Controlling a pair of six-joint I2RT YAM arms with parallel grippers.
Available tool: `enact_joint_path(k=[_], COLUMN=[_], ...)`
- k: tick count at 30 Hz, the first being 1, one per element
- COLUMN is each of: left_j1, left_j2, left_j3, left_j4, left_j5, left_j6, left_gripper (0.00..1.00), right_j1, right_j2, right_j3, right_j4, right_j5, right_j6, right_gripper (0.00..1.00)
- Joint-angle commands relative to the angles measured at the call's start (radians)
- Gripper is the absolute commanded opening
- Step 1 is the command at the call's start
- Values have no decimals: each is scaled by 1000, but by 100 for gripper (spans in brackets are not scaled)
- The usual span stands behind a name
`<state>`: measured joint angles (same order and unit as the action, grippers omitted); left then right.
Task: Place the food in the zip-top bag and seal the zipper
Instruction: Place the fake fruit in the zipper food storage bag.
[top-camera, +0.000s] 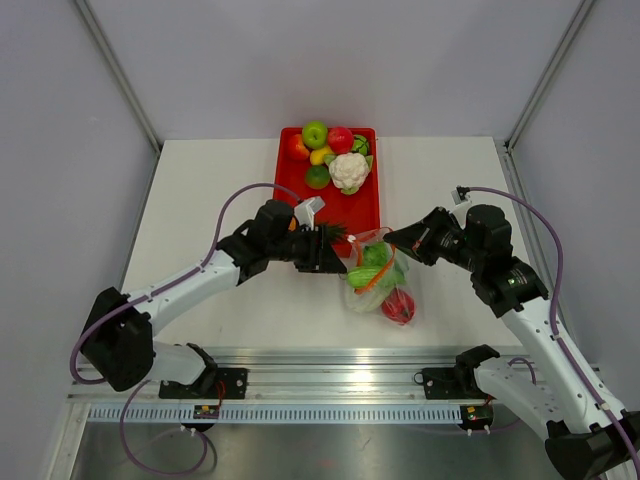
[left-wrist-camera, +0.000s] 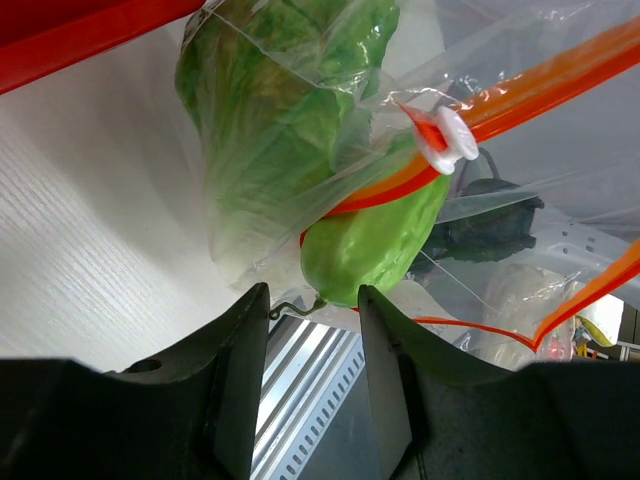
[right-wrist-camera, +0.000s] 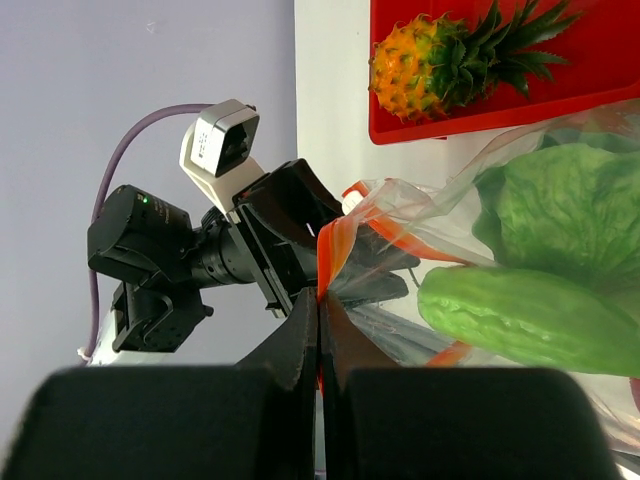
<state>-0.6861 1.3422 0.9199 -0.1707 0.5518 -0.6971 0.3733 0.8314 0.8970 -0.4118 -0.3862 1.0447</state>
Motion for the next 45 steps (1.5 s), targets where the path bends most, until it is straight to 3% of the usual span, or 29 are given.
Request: enact_joint_path(k=[1,10,14,16,18,35,45], left_j1=[0,-21,-33,-38,-41,-116,-164], left_j2=[8,15,26,25,26,104,209], left_j3=[19,42,56,62,72,280,281], left_j4=[28,-15,-13,-4,-7,-115,-38], left_j5=[31,42,50,51,48,16,17], left_j6=[16,53,56,48,47,93,64], left_gripper=[41,40,25,8,0,0,0], right_j1=[10,10,9,9,9,9,12], right_j2=[-9,2,0,2,2,3,2], right_j3=[25,25,25,23,23,14,16], right_j4=[67,71,73,73,74,111,123], right_j5=[-25,-33,-31,-33,-33,-54,-62], right_j6=[11,9,11,11,9,35,48], right_gripper=[0,0,0,0,0,0,0])
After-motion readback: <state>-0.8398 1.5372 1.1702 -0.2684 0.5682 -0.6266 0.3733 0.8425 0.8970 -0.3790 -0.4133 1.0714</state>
